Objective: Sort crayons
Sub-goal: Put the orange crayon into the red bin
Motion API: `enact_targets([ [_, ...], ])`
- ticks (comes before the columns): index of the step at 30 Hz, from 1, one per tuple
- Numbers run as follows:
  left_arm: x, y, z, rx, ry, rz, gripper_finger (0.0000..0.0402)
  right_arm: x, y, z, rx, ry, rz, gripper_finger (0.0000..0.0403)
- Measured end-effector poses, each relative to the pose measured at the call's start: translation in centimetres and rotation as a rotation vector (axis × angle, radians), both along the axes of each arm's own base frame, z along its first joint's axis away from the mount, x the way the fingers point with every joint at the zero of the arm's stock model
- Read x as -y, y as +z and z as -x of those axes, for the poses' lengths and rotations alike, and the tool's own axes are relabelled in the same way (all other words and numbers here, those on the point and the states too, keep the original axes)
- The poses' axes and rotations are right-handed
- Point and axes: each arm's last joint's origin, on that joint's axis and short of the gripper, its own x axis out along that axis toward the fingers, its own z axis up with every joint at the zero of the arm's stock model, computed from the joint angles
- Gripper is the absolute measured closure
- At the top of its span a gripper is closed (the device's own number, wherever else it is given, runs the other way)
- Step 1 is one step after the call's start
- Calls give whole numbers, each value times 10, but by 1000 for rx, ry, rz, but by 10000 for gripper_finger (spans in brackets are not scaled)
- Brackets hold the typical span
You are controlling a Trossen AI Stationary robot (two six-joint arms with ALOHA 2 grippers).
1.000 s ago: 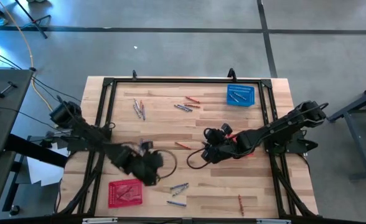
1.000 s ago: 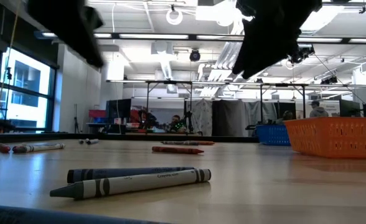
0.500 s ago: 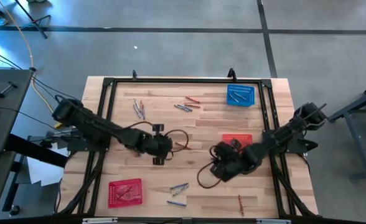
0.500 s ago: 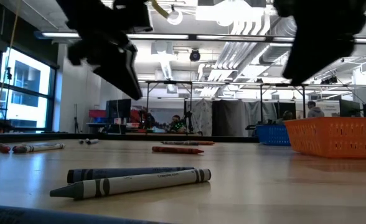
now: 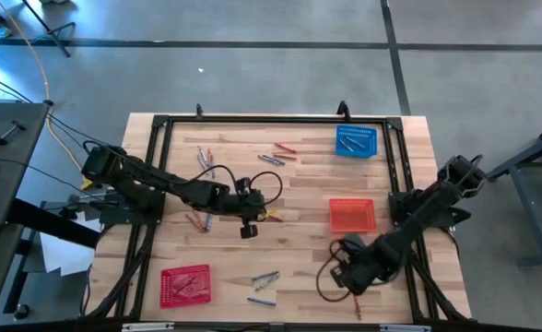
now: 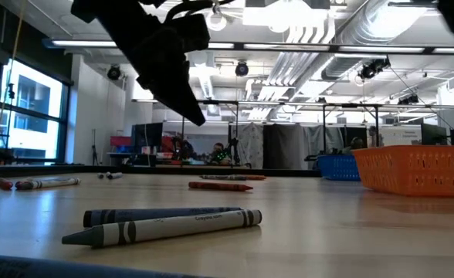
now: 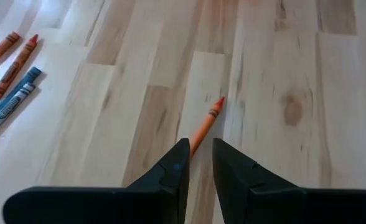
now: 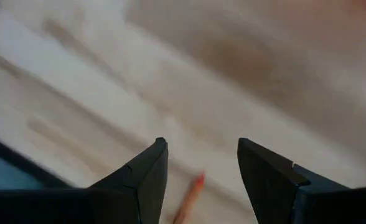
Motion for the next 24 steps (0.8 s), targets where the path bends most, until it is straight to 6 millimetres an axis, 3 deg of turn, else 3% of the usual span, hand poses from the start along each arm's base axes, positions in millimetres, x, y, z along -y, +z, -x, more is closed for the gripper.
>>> enact_targets([
  [6,8,0,2,-4,-26,1,343,-23,-22,10,-194,-85,-104,214],
  [14,17,-1,5,-23,-57,-4,343,-53,-48,-2,-169,-46,-261,214],
  [24,18,-2,6,-36,-77,-24,343,-62,-79,-8,-266,-64,-278,214],
])
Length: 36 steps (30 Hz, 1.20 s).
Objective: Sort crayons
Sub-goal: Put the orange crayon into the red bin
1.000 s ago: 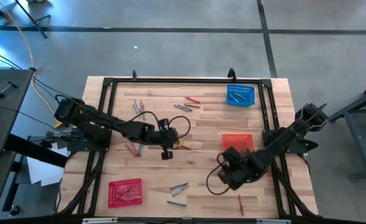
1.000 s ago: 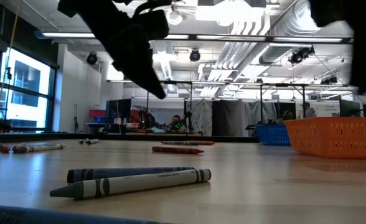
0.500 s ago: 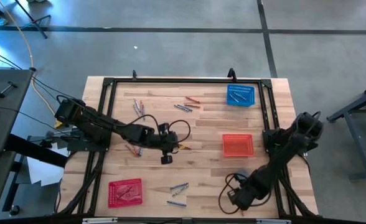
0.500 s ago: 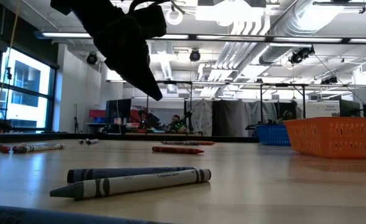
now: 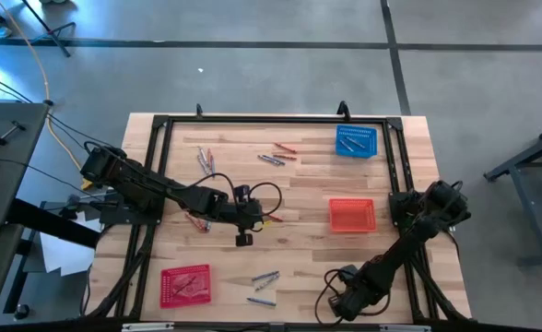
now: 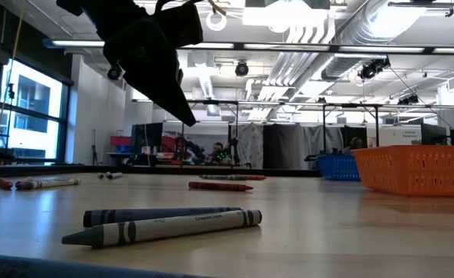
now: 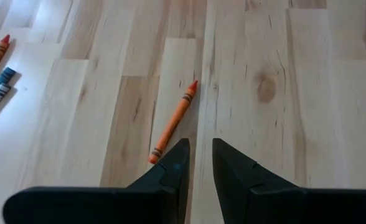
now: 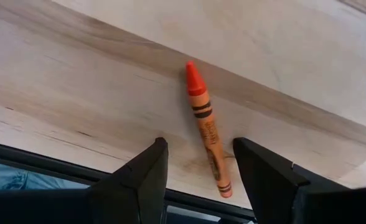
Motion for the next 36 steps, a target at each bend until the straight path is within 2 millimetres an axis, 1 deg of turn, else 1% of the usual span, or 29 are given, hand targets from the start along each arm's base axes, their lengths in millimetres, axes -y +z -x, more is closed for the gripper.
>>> enact_targets([
  [4,0,0,0,-1,-17,-21,343,0,-3,0,-2,2,14,217],
  [7,0,0,0,-1,-16,-21,343,1,-3,1,8,19,21,236],
  [11,0,0,0,-1,-15,-21,343,2,-4,2,0,30,30,288],
  [16,0,0,0,0,-15,-21,343,4,-5,4,-23,34,54,374],
  [18,0,0,0,0,-14,-21,343,4,-5,5,-19,53,58,392],
  [21,0,0,0,0,-14,-21,343,5,-5,5,-18,67,71,389],
  [24,0,0,0,1,-7,-15,343,6,-1,6,8,78,84,397],
  [27,0,0,0,1,-7,-15,343,8,8,6,58,78,94,398],
  [31,0,0,0,1,-6,-14,343,15,22,12,165,54,201,400],
  [34,0,0,0,2,-1,-10,343,20,39,14,256,27,238,401],
  [36,0,0,0,2,-1,-10,343,23,47,15,316,21,279,401],
])
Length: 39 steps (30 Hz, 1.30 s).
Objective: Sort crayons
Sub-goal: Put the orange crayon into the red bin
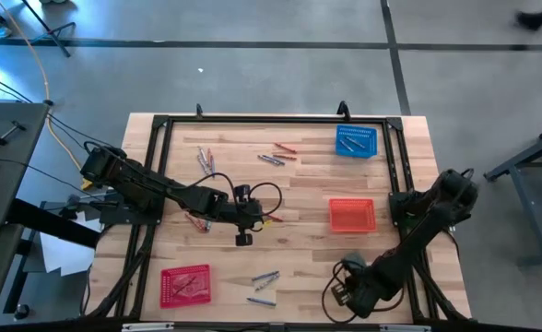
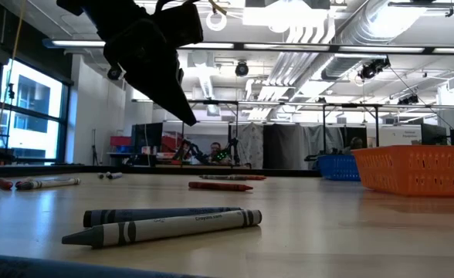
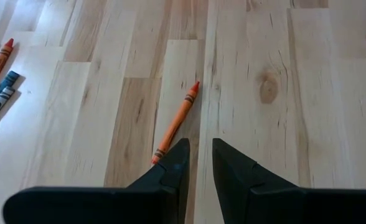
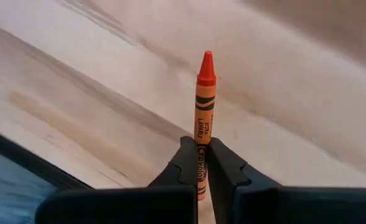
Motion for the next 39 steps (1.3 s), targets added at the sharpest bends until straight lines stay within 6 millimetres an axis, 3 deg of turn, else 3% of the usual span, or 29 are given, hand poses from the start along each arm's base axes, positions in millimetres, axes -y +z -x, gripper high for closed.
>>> enact_targets([
  [5,0,0,0,5,0,1,343,10,15,-3,172,18,125,402],
  [13,2,7,-8,105,-1,27,343,27,22,-18,358,99,409,402],
  [22,5,20,-19,268,-73,-8,343,46,27,-34,454,138,693,402],
  [39,7,38,-29,474,-126,-45,343,53,29,-37,464,137,792,402],
])
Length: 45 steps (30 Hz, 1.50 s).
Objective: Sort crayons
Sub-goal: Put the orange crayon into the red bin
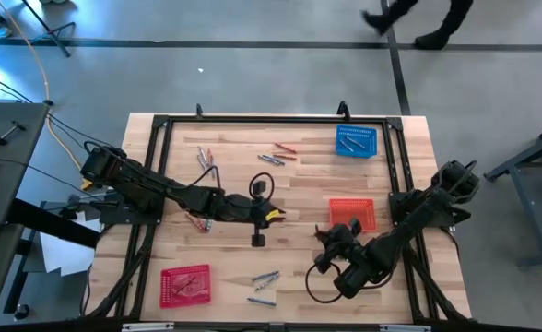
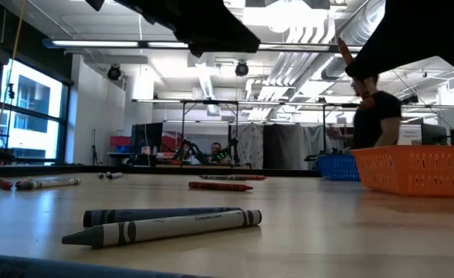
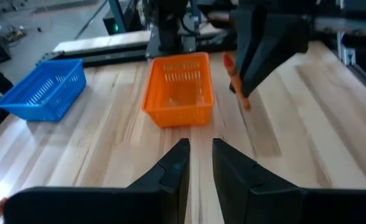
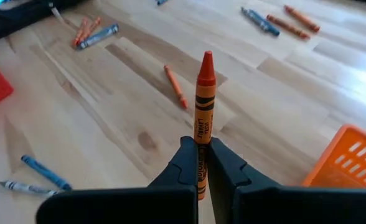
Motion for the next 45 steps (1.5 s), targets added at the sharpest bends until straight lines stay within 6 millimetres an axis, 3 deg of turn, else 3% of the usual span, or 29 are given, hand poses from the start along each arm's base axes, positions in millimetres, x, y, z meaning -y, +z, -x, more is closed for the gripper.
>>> enact_targets([
  [12,6,9,-2,94,-30,-5,343,1,1,0,6,16,75,402],
  [20,35,22,3,232,-147,-90,344,1,1,0,-14,33,90,402],
  [28,47,13,10,134,-189,-97,341,3,8,2,-10,44,79,402],
  [37,44,8,10,79,-221,-65,300,10,32,8,48,68,107,402],
  [45,47,9,10,92,-291,-36,258,14,41,9,53,88,147,402],
])
